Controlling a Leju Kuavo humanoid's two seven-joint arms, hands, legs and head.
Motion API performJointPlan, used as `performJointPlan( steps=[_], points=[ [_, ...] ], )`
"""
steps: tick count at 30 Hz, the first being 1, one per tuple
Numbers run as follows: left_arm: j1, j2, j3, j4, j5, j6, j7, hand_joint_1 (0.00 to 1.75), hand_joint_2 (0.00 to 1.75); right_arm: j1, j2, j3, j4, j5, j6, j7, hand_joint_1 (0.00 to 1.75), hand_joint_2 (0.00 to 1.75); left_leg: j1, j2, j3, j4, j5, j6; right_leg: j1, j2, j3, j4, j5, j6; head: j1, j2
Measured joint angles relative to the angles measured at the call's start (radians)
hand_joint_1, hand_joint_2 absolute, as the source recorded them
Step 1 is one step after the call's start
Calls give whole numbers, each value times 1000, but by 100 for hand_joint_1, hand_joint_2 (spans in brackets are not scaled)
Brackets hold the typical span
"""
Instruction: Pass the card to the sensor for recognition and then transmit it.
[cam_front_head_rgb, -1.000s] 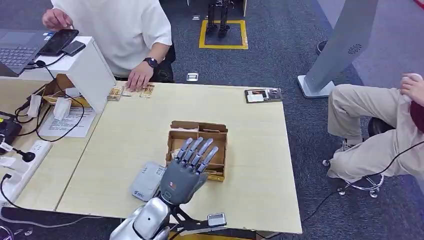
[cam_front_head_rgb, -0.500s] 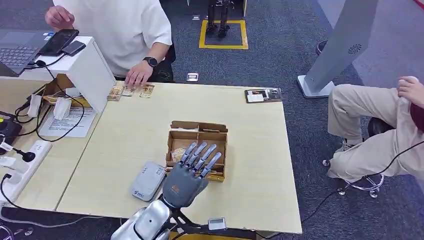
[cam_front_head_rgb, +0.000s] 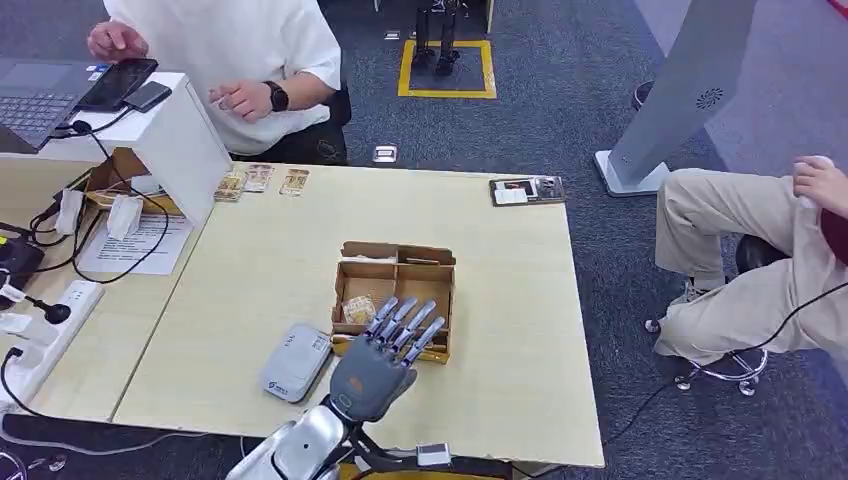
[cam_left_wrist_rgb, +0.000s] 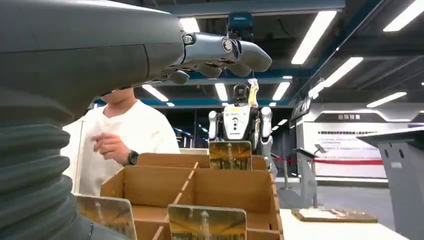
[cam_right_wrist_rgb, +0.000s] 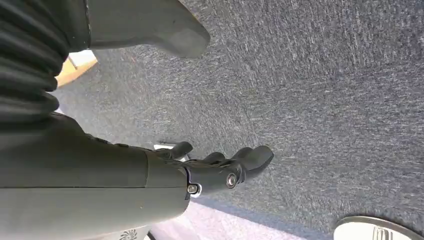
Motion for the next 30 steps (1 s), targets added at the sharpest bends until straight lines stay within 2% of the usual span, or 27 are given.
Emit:
performJointPlan(
  steps=[19, 30],
  points=[
    [-3, -24, 0, 95, 0, -7, -13, 0, 175, 1, 0, 0, 0, -5, 0, 0, 0, 175, 0, 0, 0, 0, 0, 0, 0, 0, 0, 0, 0, 0, 0, 0],
    [-16, -29, 0, 126, 0, -3, 24, 0, 175, 0, 0, 6, 0, -13, 0, 3, 0, 175, 0, 0, 0, 0, 0, 0, 0, 0, 0, 0, 0, 0, 0, 0]
  ],
)
